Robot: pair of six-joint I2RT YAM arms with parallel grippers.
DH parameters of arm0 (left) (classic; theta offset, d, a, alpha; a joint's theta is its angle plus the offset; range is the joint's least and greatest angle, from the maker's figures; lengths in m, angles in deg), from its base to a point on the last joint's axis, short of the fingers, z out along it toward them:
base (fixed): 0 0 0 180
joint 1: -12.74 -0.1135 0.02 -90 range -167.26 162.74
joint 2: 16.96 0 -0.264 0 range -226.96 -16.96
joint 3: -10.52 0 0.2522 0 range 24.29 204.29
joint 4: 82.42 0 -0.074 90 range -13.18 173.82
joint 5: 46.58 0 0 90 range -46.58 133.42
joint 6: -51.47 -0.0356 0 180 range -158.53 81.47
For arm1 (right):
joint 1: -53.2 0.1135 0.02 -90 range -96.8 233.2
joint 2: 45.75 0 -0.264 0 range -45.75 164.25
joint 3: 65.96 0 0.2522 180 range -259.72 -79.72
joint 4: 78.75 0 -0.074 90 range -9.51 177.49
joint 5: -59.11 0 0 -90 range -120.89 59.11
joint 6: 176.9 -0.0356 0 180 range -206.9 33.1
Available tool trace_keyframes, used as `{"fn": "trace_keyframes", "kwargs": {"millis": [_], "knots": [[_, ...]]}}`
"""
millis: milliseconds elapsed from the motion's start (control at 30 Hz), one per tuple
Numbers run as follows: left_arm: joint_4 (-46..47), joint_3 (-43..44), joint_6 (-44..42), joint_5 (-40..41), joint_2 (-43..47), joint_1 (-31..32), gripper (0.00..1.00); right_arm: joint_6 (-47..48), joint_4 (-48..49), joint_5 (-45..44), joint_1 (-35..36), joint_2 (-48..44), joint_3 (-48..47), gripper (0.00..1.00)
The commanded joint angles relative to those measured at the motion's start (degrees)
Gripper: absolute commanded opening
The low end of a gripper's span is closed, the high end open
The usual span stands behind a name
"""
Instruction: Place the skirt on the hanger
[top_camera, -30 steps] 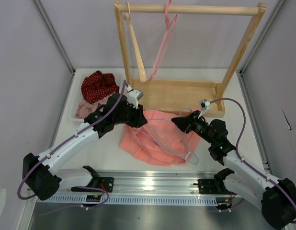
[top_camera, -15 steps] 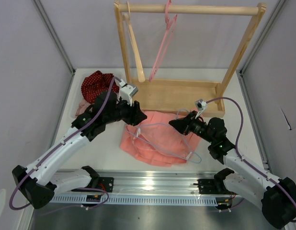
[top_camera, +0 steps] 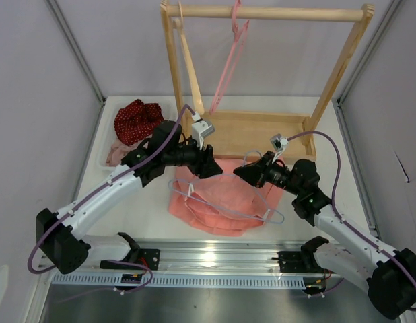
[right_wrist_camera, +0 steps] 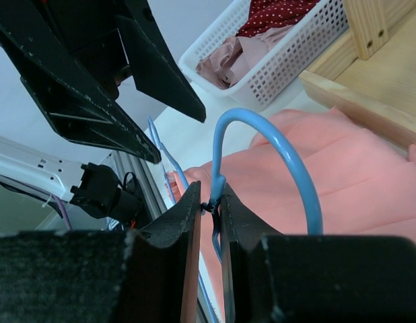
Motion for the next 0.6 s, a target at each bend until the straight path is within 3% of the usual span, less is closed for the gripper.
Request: {"fn": "trace_keyframes", "kwargs": {"millis": [0,267,567], "knots": [[2.99,3.65,-2.48,-5.21,-1.0,1.0,0.57,0.72,0.87,2.13,0.79,-0.43,-4.45,0.0],[4.14,2.51,-2.48,-9.34,-2.76,3.81,0.57,1.87,-1.5,1.77,1.4,-0.26,-6.21,0.0],[3.6,1.54,-3.97,-7.94,-3.64,4.7,0.56,3.45,-4.58,1.78,1.58,0.0,-9.19,0.0]]}}
